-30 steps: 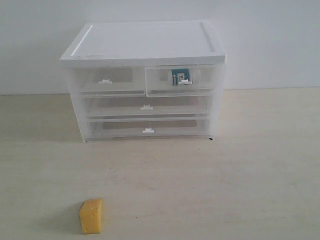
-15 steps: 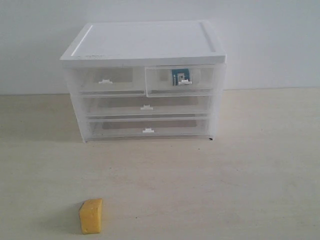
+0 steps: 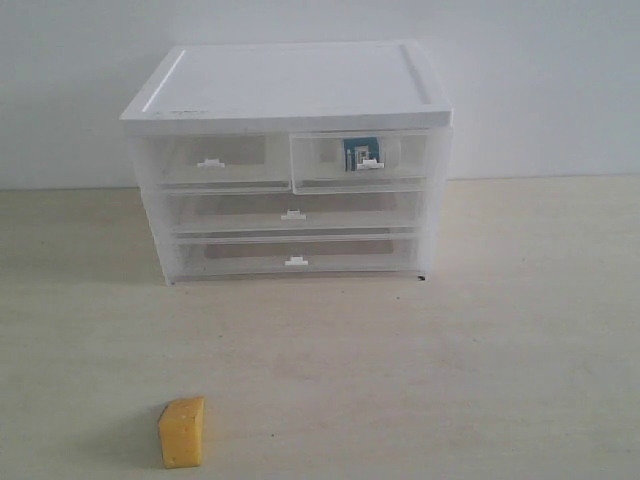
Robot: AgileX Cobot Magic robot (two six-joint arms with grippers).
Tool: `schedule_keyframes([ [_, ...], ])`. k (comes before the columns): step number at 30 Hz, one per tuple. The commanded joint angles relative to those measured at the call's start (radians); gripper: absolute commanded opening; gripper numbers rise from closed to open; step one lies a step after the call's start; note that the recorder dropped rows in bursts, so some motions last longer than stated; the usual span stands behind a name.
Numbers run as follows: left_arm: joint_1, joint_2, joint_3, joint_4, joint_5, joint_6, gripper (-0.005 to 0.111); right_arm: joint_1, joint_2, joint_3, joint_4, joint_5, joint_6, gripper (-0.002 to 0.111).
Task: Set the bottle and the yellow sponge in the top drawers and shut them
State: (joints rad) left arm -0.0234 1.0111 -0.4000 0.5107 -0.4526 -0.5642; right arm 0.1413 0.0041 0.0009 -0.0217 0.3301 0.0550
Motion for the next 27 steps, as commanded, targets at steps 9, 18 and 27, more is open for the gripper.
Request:
schedule_keyframes([
  [9,-0.229,0.310,-0.096,-0.249,-0.046,0.280,0.004,-0.003,-0.004,-0.001,0.008,0.020,-0.006,0.000],
  [18,-0.347,0.421,-0.136,-0.336,-0.126,0.379,0.004,-0.003,-0.004,-0.001,0.008,0.020,-0.006,0.000],
  [27,-0.347,0.531,-0.136,-0.303,-0.291,0.356,0.042,-0.003,-0.004,-0.001,0.008,0.020,-0.006,0.000],
])
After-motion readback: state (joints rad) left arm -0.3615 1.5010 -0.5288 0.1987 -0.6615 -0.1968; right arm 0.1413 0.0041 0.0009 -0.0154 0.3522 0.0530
